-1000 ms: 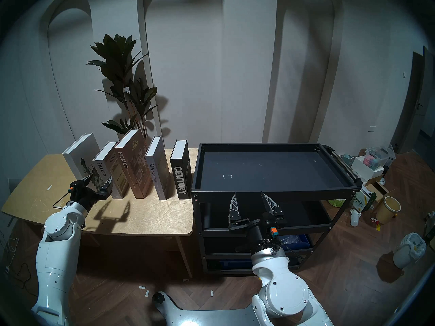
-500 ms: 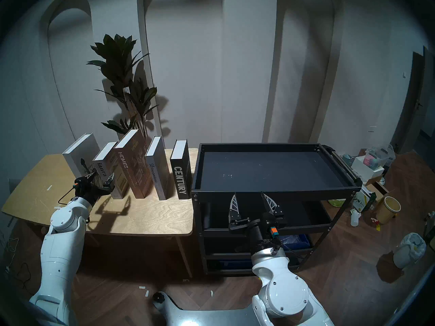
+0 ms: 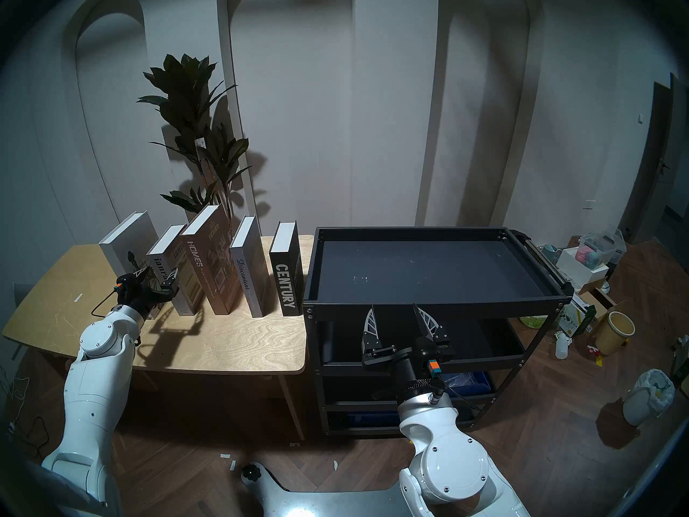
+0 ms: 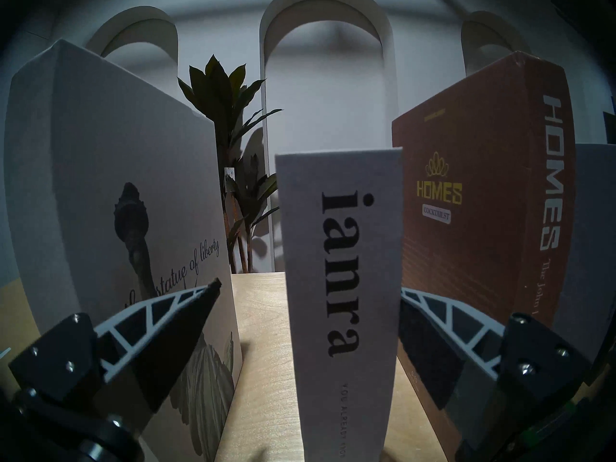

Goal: Move the books from the display table onto the shelf, standing them upright with spines facing out and tallest at one end

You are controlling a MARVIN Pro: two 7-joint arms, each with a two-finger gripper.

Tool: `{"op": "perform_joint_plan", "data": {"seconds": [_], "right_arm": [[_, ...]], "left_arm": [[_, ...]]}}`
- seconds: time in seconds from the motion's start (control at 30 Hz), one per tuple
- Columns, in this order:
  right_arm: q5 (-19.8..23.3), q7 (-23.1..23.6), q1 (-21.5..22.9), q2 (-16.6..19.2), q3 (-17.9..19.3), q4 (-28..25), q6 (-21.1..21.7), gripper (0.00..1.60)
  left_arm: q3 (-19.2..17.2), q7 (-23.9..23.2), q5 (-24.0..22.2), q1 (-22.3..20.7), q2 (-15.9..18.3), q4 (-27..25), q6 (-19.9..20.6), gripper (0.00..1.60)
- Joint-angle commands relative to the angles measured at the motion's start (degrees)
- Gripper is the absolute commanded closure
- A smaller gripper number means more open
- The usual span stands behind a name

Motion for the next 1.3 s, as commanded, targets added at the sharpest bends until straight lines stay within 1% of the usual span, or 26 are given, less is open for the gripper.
{"op": "perform_joint_plan", "data": {"seconds": [0.0, 0.17, 0.43, 0.67, 0.83, 0.87, 0.9, 1.13, 1.17, 1.27], "right_arm": [[-0.07, 0.05, 0.23, 0.04, -0.01, -1.24, -0.29, 0.0], [0.05, -0.17, 0.29, 0.28, -0.12, -1.24, -0.3, 0.0], [0.21, -0.49, 0.36, 0.62, -0.29, -1.28, -0.3, 0.0], [0.35, -0.78, 0.44, 0.93, -0.44, -1.27, -0.31, 0.0], [0.46, -1.0, 0.5, 1.15, -0.55, -1.27, -0.32, 0.0], [0.48, -1.03, 0.51, 1.18, -0.57, -1.28, -0.32, 0.0], [0.5, -1.07, 0.52, 1.23, -0.59, -1.28, -0.32, 0.0], [0.65, -1.38, 0.61, 1.55, -0.75, -1.28, -0.34, 0.0], [0.67, -1.41, 0.62, 1.58, -0.77, -1.27, -0.34, 0.0], [0.73, -1.55, 0.67, 1.71, -0.84, -1.26, -0.35, 0.0]], "left_arm": [[0.19, -0.43, 0.07, -4.17, 1.19, -0.04, -1.05, 0.0], [0.56, -0.64, 0.08, -5.46, 1.49, 0.49, -0.81, 0.0], [1.35, -0.85, -0.03, -5.82, 1.01, -0.04, -0.52, 0.0], [2.48, -0.9, 0.39, -7.63, 1.47, 1.23, -0.41, 0.0], [2.96, -0.42, 0.82, -7.94, 1.56, 1.0, -0.31, 0.0], [2.92, -0.45, 0.77, -7.77, 1.51, 0.71, -0.35, 1.43], [2.88, -0.4, 0.77, -7.57, 1.47, 0.38, -0.32, 1.6], [1.8, 0.6, 0.7, -3.51, 1.2, -6.05, 1.61, 1.6], [1.72, 0.31, 0.39, -3.58, 1.1, -6.02, 1.65, 1.6], [1.42, -0.01, -0.07, -2.14, 1.2, -9.32, 3.71, 1.6]]}}
